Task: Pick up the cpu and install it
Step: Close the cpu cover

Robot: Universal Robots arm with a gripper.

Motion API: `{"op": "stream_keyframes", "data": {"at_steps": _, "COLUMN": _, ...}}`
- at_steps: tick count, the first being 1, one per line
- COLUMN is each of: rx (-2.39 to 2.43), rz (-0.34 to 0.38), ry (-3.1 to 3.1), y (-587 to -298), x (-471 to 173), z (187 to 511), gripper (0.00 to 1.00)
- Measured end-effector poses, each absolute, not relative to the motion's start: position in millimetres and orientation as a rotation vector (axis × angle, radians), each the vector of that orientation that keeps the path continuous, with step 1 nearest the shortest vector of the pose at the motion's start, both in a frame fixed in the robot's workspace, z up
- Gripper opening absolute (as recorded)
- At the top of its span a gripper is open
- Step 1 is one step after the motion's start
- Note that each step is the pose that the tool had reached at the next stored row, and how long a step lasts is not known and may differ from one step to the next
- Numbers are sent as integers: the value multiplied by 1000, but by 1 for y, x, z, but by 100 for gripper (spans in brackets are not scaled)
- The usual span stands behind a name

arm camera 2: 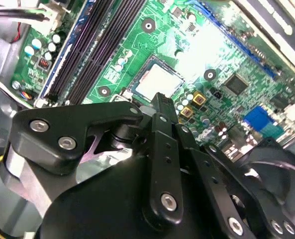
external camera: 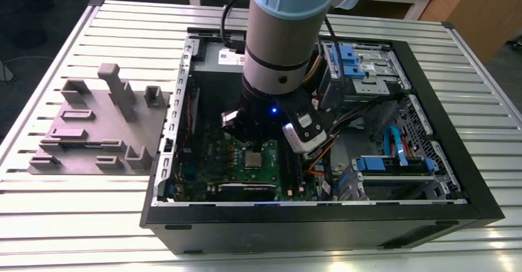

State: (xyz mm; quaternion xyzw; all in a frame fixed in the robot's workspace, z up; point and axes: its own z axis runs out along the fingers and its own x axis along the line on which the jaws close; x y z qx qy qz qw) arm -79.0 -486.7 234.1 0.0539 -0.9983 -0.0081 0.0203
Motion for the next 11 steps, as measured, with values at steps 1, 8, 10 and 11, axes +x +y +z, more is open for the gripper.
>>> {"op": "stream_keyframes", "data": {"at_steps": 1, "rx": 188, "rz": -25, "ry": -3096, "y": -487, "x": -79, "z": 234, "gripper": 11}}
{"op": "stream_keyframes", "data": {"at_steps": 8, "rx": 241, "rz": -31, "ry": -3095, "y": -487, "x": -76, "z": 234, "gripper": 11}}
{"op": "stream_keyframes", "data": {"at_steps": 10, "rx": 247, "rz": -32, "ry": -3094, "y": -486, "x": -74, "z": 234, "gripper": 11}}
{"op": "stream_keyframes", "data": {"at_steps": 11, "rx": 247, "rz": -32, "ry": -3094, "y": -481, "x": -72, "z": 234, "gripper": 11}}
